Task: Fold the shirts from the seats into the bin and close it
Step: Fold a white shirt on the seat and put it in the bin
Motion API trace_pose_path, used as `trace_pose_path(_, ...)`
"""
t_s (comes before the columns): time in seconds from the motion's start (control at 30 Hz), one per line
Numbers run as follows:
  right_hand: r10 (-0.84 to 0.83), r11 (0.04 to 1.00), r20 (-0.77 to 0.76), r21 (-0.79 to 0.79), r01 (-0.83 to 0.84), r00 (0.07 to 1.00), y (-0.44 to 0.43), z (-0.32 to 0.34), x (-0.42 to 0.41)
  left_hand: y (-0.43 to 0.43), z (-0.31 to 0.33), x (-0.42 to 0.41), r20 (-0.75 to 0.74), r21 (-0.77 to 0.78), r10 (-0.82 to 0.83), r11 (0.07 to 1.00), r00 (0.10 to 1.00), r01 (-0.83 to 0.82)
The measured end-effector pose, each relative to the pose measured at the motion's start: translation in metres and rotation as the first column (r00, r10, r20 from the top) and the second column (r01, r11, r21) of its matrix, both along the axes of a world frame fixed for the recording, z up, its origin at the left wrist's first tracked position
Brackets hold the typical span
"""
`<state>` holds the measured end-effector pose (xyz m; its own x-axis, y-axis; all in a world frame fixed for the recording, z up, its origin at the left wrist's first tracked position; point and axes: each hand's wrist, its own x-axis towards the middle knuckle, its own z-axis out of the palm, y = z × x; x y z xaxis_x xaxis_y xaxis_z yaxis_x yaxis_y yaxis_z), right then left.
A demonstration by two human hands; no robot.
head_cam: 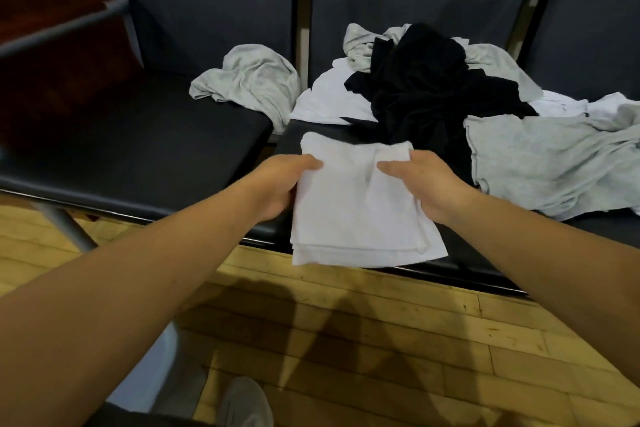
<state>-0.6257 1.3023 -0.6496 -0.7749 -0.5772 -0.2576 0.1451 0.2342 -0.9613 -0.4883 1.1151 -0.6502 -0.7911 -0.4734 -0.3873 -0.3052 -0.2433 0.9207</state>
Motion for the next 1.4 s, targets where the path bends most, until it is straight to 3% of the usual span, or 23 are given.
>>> trace_pose_path(0.1, 0.079, 0.982, -0.055, -0.165, -0.088, 0.995, -0.024, 0.019, 0.013, -0.014, 0.016, 0.024, -0.148, 0.068, 0.106, 0.993, 0.983, -0.097)
trace_pose_path(0.23, 0.173, 0.954, -0.140, -0.224, -0.201, 0.975, -0.075, 0.034, 0.041, -0.049, 0.030, 0.078, -0.179, 0.035, 0.281, 0.959, 0.943, -0.280)
trace_pose_path(0.47, 0.386, 0.901, -0.150, -0.153, -0.407, 0.910, -0.197, 0.026, 0.146, -0.130, 0.016, 0.219, -0.116, 0.091, 0.542, 0.840, 0.833, -0.534)
trace_pose_path(0.67, 0.611, 0.789, -0.159, 0.032, -0.614, 0.776, -0.275, -0.013, 0.264, -0.147, -0.040, 0.348, -0.016, 0.229, 0.665, 0.729, 0.746, -0.645)
trace_pose_path(0.87, 0.776, 0.630, -0.103, 0.113, -0.768, 0.622, -0.313, -0.086, 0.361, -0.137, -0.122, 0.443, 0.116, 0.352, 0.816, 0.500, 0.567, -0.791)
trace_pose_path(0.93, 0.815, 0.578, -0.072, 0.171, -0.798, 0.575, -0.314, -0.113, 0.384, -0.135, -0.149, 0.457, 0.163, 0.359, 0.833, 0.448, 0.528, -0.819)
trace_pose_path(1.03, 0.867, 0.482, -0.076, 0.384, -0.788, 0.493, -0.305, -0.153, 0.399, -0.129, -0.184, 0.463, 0.218, 0.355, 0.833, 0.418, 0.509, -0.836)
trace_pose_path(1.13, 0.873, 0.437, 0.002, 0.443, -0.783, 0.488, -0.295, -0.180, 0.391, -0.125, -0.211, 0.457, 0.269, 0.366, 0.814, 0.408, 0.515, -0.836)
trace_pose_path(1.23, 0.903, 0.375, -0.015, 0.516, -0.770, 0.429, -0.286, -0.192, 0.375, -0.123, -0.232, 0.446, 0.289, 0.378, 0.795, 0.416, 0.533, -0.827)
trace_pose_path(1.4, 0.876, 0.417, -0.040, 0.565, -0.712, 0.481, -0.271, -0.206, 0.339, -0.118, -0.255, 0.424, 0.312, 0.403, 0.767, 0.427, 0.560, -0.809)
